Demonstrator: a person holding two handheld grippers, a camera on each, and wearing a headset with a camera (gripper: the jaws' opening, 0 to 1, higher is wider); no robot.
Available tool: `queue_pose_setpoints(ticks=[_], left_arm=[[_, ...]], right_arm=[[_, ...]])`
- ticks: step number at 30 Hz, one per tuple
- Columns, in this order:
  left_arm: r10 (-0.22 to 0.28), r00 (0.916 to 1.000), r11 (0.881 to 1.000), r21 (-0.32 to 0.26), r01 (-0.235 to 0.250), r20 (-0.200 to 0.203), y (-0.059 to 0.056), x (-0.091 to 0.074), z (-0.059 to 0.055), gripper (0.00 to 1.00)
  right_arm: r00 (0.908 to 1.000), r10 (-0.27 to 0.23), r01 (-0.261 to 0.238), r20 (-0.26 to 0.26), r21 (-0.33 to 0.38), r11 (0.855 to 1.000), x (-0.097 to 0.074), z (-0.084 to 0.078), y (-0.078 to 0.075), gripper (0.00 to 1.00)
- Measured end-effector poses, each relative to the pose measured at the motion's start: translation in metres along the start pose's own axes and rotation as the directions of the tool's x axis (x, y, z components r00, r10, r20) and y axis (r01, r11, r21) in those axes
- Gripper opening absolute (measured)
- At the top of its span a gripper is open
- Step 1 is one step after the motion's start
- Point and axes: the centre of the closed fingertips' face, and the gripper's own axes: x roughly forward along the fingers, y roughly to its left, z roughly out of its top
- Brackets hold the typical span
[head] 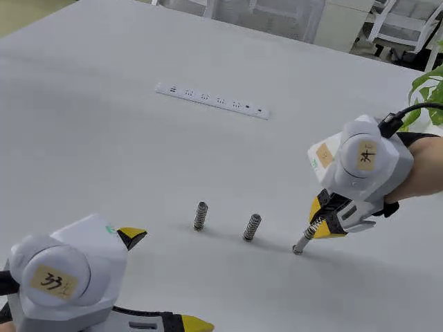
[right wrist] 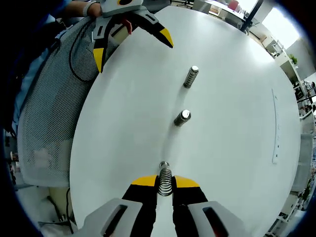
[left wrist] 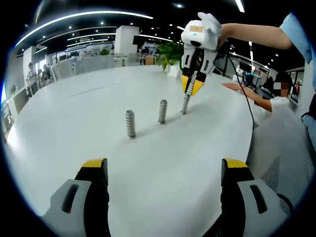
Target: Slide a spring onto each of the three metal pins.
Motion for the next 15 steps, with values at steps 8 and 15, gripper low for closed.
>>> queue_pose_setpoints(ticks=[8, 15], left_arm=[[-0.004, 1.0, 1.0, -0.004, 0.004, -0.002, -0.001, 0.0, -0.001, 0.93], [-0.005, 1.0, 1.0, -0.009, 0.005, -0.005, -0.001, 0.0, -0.002, 0.93]], right_arm=[[0.9997, 0.01, -0.01, -0.023, -0.01, 1.0, 0.011, 0.001, 0.0, 0.08], [0.9987, 0.021, -0.021, -0.046, -0.016, 1.0, 0.021, -0.001, 0.001, 0.08]])
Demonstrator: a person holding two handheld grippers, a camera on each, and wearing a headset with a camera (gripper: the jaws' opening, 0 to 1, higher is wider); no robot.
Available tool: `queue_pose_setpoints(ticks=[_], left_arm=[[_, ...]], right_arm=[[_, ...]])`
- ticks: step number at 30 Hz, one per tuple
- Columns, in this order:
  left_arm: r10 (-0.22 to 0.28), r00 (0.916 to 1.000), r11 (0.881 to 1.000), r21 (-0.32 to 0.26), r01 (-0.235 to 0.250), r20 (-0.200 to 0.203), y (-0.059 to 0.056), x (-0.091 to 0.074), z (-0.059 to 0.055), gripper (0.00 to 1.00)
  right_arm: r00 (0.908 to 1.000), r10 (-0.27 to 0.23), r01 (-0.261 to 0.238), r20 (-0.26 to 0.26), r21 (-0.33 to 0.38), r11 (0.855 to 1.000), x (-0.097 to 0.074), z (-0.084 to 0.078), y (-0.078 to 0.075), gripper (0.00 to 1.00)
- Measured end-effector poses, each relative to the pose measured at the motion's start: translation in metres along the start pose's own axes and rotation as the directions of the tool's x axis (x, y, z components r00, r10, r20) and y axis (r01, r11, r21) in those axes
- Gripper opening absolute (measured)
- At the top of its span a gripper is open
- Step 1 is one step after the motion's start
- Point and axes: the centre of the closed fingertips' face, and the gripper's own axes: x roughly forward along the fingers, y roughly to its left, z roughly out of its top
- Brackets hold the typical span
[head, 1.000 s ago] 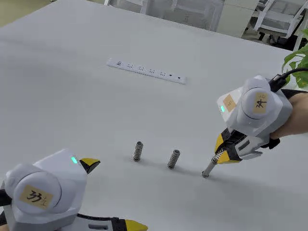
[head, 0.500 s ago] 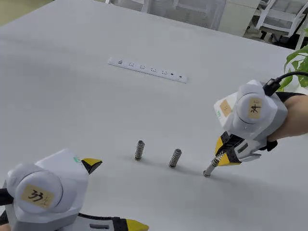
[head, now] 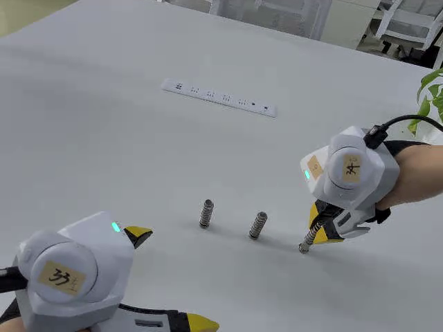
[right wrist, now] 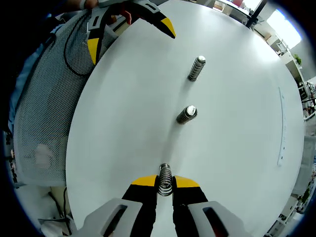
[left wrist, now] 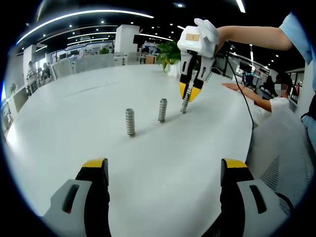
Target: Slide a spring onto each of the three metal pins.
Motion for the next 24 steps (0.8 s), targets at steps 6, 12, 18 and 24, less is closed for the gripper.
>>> queue_pose_setpoints(ticks=[6, 12, 18, 24], left_arm=[[-0.005, 1.0, 1.0, -0.002, 0.005, 0.0, -0.001, 0.0, 0.0, 0.93], [-0.009, 1.0, 1.0, -0.005, 0.009, -0.003, -0.001, 0.001, -0.001, 0.93], [-0.012, 0.9999, 1.0, -0.006, 0.012, -0.007, -0.001, 0.001, -0.002, 0.93], [-0.015, 0.9999, 1.0, -0.005, 0.015, -0.008, -0.002, 0.001, -0.002, 0.93]], right_arm=[[1.0, 0.008, -0.008, -0.006, -0.002, 1.0, 0.006, 0.001, -0.001, 0.08], [0.9999, 0.014, -0.014, -0.01, 0.003, 1.0, 0.011, 0.001, -0.001, 0.08], [0.9998, 0.014, -0.014, -0.015, 0.003, 1.0, 0.017, -0.001, -0.001, 0.08], [0.9999, 0.009, -0.009, -0.014, 0.005, 1.0, 0.017, -0.002, -0.002, 0.08]])
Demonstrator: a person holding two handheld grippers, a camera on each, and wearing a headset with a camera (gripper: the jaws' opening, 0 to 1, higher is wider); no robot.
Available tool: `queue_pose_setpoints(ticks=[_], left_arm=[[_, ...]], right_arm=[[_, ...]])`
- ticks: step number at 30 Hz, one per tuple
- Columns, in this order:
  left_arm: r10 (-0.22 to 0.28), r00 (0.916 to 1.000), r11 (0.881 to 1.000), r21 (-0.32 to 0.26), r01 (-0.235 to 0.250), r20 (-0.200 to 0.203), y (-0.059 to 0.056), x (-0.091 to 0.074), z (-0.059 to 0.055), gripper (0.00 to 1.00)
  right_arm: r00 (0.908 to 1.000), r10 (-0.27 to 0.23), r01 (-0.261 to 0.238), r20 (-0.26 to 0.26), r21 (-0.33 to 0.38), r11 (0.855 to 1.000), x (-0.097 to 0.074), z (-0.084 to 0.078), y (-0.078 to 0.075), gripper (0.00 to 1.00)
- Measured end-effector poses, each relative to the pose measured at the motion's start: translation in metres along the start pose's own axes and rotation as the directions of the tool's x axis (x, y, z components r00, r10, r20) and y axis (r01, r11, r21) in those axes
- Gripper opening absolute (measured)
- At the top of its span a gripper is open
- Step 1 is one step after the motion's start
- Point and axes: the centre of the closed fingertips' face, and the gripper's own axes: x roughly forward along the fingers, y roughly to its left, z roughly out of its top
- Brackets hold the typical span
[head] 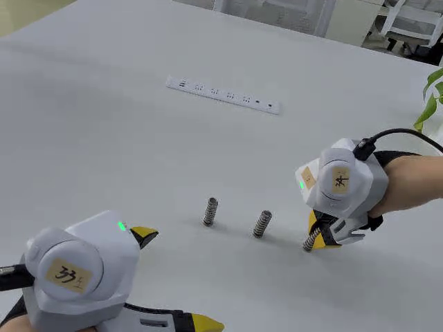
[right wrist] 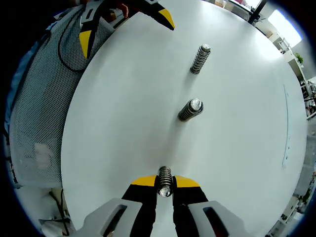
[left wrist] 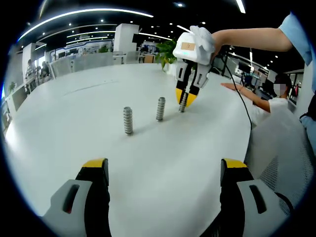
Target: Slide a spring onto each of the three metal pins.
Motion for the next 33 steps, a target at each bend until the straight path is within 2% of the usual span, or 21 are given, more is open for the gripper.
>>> queue_pose_setpoints(ticks=[7, 13, 17, 19, 22, 23, 24, 29, 32, 33], left_arm=[[-0.005, 1.0, 1.0, -0.002, 0.005, -0.001, -0.001, 0.0, 0.0, 0.93], [-0.008, 1.0, 1.0, 0.001, 0.008, -0.001, -0.002, 0.0, 0.0, 0.93], [-0.01, 0.9999, 1.0, 0.002, 0.01, 0.001, -0.002, 0.0, 0.001, 0.93], [-0.012, 0.9999, 1.0, 0.004, 0.012, 0.001, -0.002, 0.0, 0.002, 0.93], [-0.008, 0.9999, 1.0, -0.006, 0.008, 0.013, 0.0, -0.001, 0.004, 0.93], [-0.006, 0.9999, 1.0, -0.009, 0.006, 0.015, 0.001, -0.001, 0.004, 0.93], [-0.006, 0.9999, 1.0, -0.01, 0.006, 0.015, 0.001, -0.001, 0.004, 0.93], [-0.002, 0.9998, 1.0, -0.007, 0.002, 0.019, 0.004, -0.003, 0.007, 0.93], [0.003, 0.9997, 1.0, -0.007, -0.003, 0.026, 0.007, -0.004, 0.01, 0.93], [0.004, 0.9996, 1.0, -0.009, -0.004, 0.03, 0.008, -0.004, 0.011, 0.93]], right_arm=[[0.9998, 0.008, -0.008, 0.02, 0.026, 1.0, 0.002, 0.002, 0.002, 0.12], [0.9988, -0.003, 0.001, 0.049, 0.058, 0.998, 0.002, 0.003, 0.0, 0.33], [0.9948, -0.046, 0.039, 0.091, 0.078, 0.996, 0.002, 0.005, -0.004, 0.65], [0.9913, -0.057, 0.044, 0.119, 0.109, 0.993, 0.0, 0.008, -0.004, 0.76], [0.982, -0.118, 0.099, 0.148, 0.129, 0.987, -0.002, 0.01, -0.01, 0.99], [0.982, -0.118, 0.098, 0.148, 0.137, 0.986, -0.004, 0.009, -0.008, 0.99], [0.9767, -0.142, 0.115, 0.161, 0.161, 0.98, -0.004, 0.01, -0.011, 1.0], [0.9701, -0.152, 0.115, 0.189, 0.191, 0.975, -0.003, 0.009, -0.003, 1.0], [0.9561, -0.173, 0.115, 0.236, 0.242, 0.964, -0.004, 0.013, -0.001, 1.0], [0.9462, -0.184, 0.113, 0.266, 0.26, 0.959, -0.006, 0.016, -0.001, 1.0]])
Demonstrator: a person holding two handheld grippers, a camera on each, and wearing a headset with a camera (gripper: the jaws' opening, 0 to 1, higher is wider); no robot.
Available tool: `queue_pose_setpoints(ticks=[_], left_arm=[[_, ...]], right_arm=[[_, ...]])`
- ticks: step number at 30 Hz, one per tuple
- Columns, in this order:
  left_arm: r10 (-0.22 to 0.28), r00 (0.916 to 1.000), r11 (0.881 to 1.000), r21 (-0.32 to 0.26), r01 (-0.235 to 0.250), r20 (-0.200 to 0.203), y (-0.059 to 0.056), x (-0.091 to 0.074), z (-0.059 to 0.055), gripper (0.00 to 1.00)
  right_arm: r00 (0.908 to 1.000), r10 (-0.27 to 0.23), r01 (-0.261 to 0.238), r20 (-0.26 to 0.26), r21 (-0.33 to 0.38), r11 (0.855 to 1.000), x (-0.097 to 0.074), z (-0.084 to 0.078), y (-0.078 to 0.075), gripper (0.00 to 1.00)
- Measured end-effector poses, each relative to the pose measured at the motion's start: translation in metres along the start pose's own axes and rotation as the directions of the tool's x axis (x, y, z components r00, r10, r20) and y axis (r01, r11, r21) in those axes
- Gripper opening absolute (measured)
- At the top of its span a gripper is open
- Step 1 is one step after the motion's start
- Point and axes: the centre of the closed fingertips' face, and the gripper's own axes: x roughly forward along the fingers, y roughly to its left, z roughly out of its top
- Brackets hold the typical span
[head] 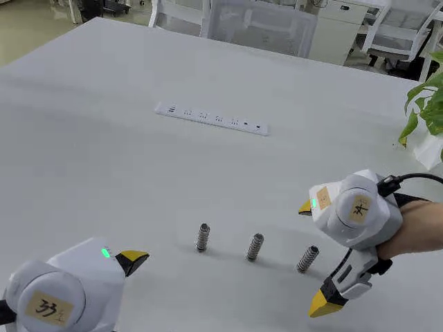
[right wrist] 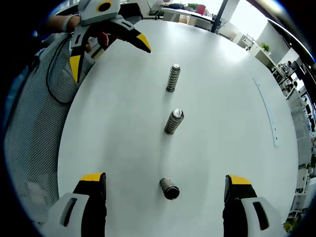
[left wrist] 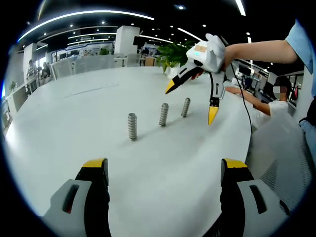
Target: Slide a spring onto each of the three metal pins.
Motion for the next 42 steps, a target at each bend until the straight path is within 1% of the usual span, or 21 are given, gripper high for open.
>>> queue_pose_setpoints(ticks=[2, 4, 5, 7, 9, 12, 17, 19, 21, 22, 24, 27, 29, 30, 32, 34, 36, 38, 39, 41, 42], left_arm=[[0.0, 1.0, 1.0, -0.003, 0.0, 0.009, 0.001, 0.0, 0.003, 0.94], [0.001, 0.9998, 1.0, -0.011, -0.001, 0.022, 0.002, 0.0, 0.005, 0.94], [0.001, 0.9995, 1.0, -0.014, 0.0, 0.032, 0.002, 0.0, 0.007, 0.95], [0.005, 0.9993, 1.0, -0.018, -0.004, 0.037, 0.004, 0.0, 0.009, 0.96], [0.007, 0.9991, 1.0, -0.018, -0.007, 0.041, 0.005, 0.001, 0.011, 0.96], [0.003, 0.9985, 1.0, -0.022, -0.002, 0.055, 0.006, 0.002, 0.014, 0.96], [0.008, 0.9982, 1.0, -0.011, -0.007, 0.06, 0.009, 0.002, 0.017, 0.97], [0.013, 0.998, 1.0, -0.011, -0.012, 0.061, 0.011, 0.001, 0.018, 0.97], [0.017, 0.9979, 1.0, -0.007, -0.016, 0.063, 0.012, 0.0, 0.019, 0.96], [0.021, 0.9973, 1.0, 0.001, -0.021, 0.071, 0.013, -0.001, 0.02, 0.96], [0.024, 0.9968, 1.0, 0.011, -0.025, 0.076, 0.013, -0.003, 0.022, 0.96], [0.03, 0.9969, 0.999, 0.023, -0.032, 0.073, 0.016, -0.004, 0.021, 0.96], [0.032, 0.9968, 0.999, 0.021, -0.034, 0.074, 0.017, -0.005, 0.02, 0.96], [0.033, 0.9968, 0.999, 0.018, -0.035, 0.072, 0.017, -0.006, 0.02, 0.96], [0.038, 0.997, 0.999, 0.02, -0.04, 0.067, 0.018, -0.007, 0.018, 0.96], [0.042, 0.997, 0.999, 0.018, -0.043, 0.065, 0.019, -0.007, 0.017, 0.96], [0.041, 0.997, 0.999, 0.014, -0.042, 0.065, 0.019, -0.008, 0.017, 0.96], [0.039, 0.9975, 0.999, 0.018, -0.04, 0.059, 0.019, -0.009, 0.015, 0.95], [0.04, 0.9977, 0.999, 0.021, -0.041, 0.055, 0.019, -0.01, 0.014, 0.95], [0.039, 0.998, 0.999, 0.02, -0.04, 0.049, 0.019, -0.011, 0.012, 0.95], [0.039, 0.9982, 0.999, 0.019, -0.04, 0.046, 0.019, -0.011, 0.011, 0.95]], right_arm=[[0.9996, -0.017, 0.017, 0.021, 0.037, 0.999, -0.002, -0.001, -0.001, 1.0], [0.9991, -0.023, 0.021, 0.035, 0.053, 0.998, -0.004, -0.002, -0.001, 1.0], [0.9987, -0.027, 0.024, 0.043, 0.073, 0.997, -0.005, -0.003, -0.001, 1.0], [0.9976, -0.037, 0.031, 0.059, 0.093, 0.995, -0.008, -0.004, 0.0, 1.0], [0.9966, -0.039, 0.031, 0.073, 0.118, 0.993, -0.01, -0.005, 0.003, 1.0], [0.9921, -0.051, 0.031, 0.114, 0.17, 0.985, -0.013, -0.005, 0.009, 1.0], [0.9856, -0.06, 0.024, 0.158, 0.222, 0.975, -0.017, -0.008, 0.021, 1.0], [0.9831, -0.075, 0.034, 0.167, 0.234, 0.972, -0.019, -0.01, 0.024, 1.0], [0.9772, -0.095, 0.043, 0.19, 0.262, 0.964, -0.021, -0.01, 0.027, 1.0], [0.9713, -0.105, 0.041, 0.213, 0.287, 0.957, -0.023, -0.008, 0.029, 1.0], [0.9654, -0.121, 0.047, 0.231, 0.304, 0.952, -0.027, -0.008, 0.032, 1.0], [0.9514, -0.161, 0.066, 0.262, 0.339, 0.939, -0.033, -0.008, 0.037, 1.0], [0.9441, -0.183, 0.075, 0.274, 0.362, 0.929, -0.037, -0.009, 0.038, 1.0], [0.9388, -0.195, 0.079, 0.284, 0.372, 0.925, -0.039, -0.009, 0.041, 1.0], [0.9293, -0.22, 0.089, 0.297, 0.399, 0.913, -0.044, -0.011, 0.044, 1.0], [0.9248, -0.229, 0.09, 0.304, 0.411, 0.907, -0.047, -0.013, 0.049, 1.0], [0.9191, -0.247, 0.097, 0.307, 0.429, 0.898, -0.05, -0.016, 0.053, 1.0], [0.9129, -0.261, 0.096, 0.314, 0.458, 0.884, -0.054, -0.019, 0.059, 1.0], [0.9101, -0.269, 0.1, 0.315, 0.463, 0.881, -0.055, -0.02, 0.06, 1.0], [0.9077, -0.282, 0.107, 0.311, 0.479, 0.871, -0.057, -0.025, 0.065, 1.0], [0.9022, -0.297, 0.113, 0.313, 0.494, 0.862, -0.059, -0.028, 0.067, 1.0]])
